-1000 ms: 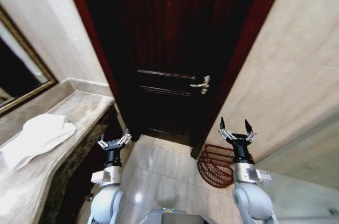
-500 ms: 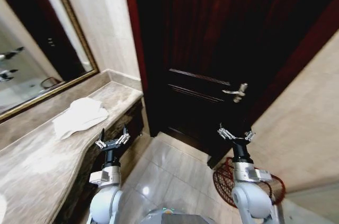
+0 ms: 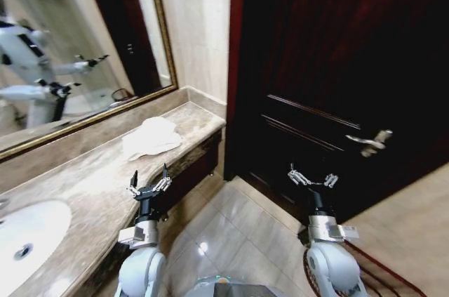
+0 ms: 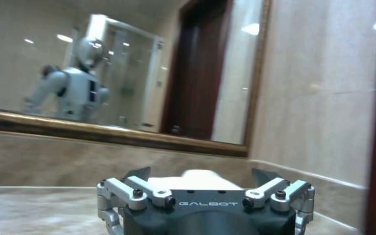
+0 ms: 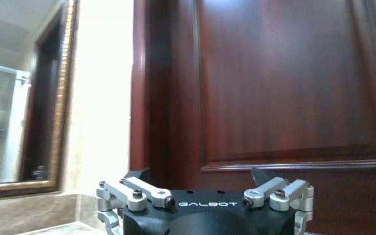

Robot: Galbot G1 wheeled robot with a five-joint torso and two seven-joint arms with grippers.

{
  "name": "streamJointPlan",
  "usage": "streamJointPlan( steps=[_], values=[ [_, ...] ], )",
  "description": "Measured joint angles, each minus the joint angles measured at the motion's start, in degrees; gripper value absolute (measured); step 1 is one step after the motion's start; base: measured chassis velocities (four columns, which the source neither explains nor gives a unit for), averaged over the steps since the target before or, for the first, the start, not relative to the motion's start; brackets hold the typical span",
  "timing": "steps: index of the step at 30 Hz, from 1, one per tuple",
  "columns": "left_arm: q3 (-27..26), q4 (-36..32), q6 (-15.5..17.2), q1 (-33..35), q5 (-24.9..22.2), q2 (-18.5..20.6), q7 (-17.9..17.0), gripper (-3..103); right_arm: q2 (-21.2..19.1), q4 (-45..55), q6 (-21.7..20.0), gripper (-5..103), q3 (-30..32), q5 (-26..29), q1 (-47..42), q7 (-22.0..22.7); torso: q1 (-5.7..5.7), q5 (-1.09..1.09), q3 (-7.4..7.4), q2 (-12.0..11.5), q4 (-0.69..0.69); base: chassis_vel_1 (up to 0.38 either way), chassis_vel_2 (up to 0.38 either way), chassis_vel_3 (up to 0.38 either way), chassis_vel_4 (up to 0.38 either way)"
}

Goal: Discard the used towel into the hamper.

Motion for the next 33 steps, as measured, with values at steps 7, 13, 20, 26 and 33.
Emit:
streamJointPlan(
  steps=[7,13,20,26,33],
  values=[
    [-0.75,0.10,-0.19,0.08,1.71,-0.01,-1.93,100,-0.09,-0.40,0.84,100,0.02,0.10,0.08,-0.13,0.00,0.00,0.00,0.00,-0.02,0.044,0.045,0.033,0.037],
    [-0.83,0.18,0.78,-0.07,1.87,0.25,-3.61,100,-0.12,-0.29,0.21,100,-0.18,0.17,0.32,-0.98,0.00,0.00,0.00,0.00,-0.02,0.000,0.000,0.000,0.000],
    [-0.92,0.70,1.94,-0.21,1.75,0.48,-5.20,100,-0.31,-0.44,0.07,100,-0.19,0.09,0.64,-1.31,-0.01,0.00,0.00,0.00,-0.02,0.000,0.000,0.000,0.000],
    [-0.81,1.12,2.22,-0.44,1.73,0.75,-5.34,100,-0.45,-0.75,0.15,100,-0.06,0.08,0.73,-1.30,-0.01,0.00,-0.01,0.01,-0.01,-0.091,0.076,0.075,-0.081],
    [-0.69,1.67,2.63,-1.00,0.60,2.47,-4.32,100,-0.33,-0.95,0.42,100,-0.10,-0.25,0.70,-1.16,0.01,0.00,0.00,0.00,-0.02,-0.169,0.149,0.166,-0.175]
  ],
)
